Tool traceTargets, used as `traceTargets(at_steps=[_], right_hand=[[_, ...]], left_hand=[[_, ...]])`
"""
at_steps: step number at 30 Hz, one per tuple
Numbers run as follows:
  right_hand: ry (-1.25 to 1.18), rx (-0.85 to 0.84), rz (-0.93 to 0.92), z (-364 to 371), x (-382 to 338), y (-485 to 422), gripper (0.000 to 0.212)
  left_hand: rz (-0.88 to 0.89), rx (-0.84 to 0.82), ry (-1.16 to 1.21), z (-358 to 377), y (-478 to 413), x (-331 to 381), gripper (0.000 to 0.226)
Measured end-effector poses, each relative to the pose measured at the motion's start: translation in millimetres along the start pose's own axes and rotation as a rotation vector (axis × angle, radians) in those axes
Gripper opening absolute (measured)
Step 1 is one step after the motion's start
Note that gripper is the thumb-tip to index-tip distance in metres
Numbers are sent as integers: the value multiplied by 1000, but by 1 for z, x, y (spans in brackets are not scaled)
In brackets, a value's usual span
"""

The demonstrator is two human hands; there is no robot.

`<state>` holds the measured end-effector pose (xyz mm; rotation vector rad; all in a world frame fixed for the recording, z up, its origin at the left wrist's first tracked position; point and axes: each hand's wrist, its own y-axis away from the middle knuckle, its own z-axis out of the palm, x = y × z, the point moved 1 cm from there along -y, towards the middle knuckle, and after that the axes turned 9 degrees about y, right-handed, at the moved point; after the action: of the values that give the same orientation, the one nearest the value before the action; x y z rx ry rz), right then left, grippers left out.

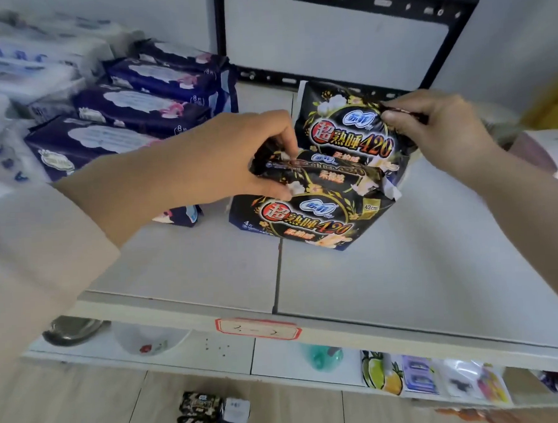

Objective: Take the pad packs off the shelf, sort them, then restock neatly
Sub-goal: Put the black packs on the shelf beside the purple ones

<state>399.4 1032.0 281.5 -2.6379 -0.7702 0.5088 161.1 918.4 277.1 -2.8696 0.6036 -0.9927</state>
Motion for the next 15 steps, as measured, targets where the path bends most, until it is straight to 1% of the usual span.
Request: traceTargets(at_steps=[4, 11, 15], right_hand=[[-24, 1, -20, 16, -2, -15, 28], [-63, -82, -18, 45, -5, -62, 30], [-81, -158, 19, 61, -7, -91, 30]], left_hand=[[-35, -43, -151, -6, -19, -13, 51], [-37, -36, -176, -18, -52, -48, 43], [-65, -60, -210, -32, -71, -66, 44]])
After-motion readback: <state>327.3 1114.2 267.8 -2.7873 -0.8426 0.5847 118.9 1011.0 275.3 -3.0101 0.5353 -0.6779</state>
